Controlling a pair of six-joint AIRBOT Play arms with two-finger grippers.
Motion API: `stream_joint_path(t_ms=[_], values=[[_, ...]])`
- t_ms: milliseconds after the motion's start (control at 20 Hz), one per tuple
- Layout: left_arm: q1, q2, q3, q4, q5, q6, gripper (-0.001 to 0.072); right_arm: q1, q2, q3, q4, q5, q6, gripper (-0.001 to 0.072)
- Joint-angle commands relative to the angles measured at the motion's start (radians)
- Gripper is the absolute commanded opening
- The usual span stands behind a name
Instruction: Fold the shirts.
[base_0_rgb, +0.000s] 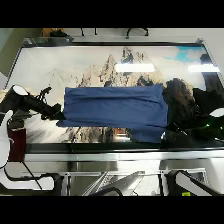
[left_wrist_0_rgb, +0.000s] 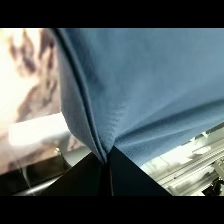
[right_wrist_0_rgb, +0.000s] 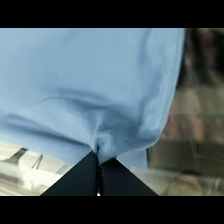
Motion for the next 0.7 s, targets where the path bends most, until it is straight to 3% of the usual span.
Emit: stream_joint_path(t_ms=[0, 150, 250, 650], values=[[0.043, 0.077, -0.109, 0.023, 0.005, 0.002, 0.0010, -0.060, 0.041, 0.001, 0.038, 0.052, -0.049, 0.0020], [0.026, 0.079, -0.065, 0.015, 0.024, -0.002, 0.0010, -0.042, 0.010, 0.026, 0.323, -0.097, -0.245, 0.0020], [-0.005, 0.060, 0.024, 0.016, 0.059, -0.022, 0.0010, 0.003, -0.073, 0.114, 0.443, -0.167, -0.322, 0.0020], [-0.125, -0.276, 0.443, 0.019, 0.101, -0.064, 0.0011, 0.208, -0.535, 0.557, 0.478, -0.348, -0.409, 0.0024]])
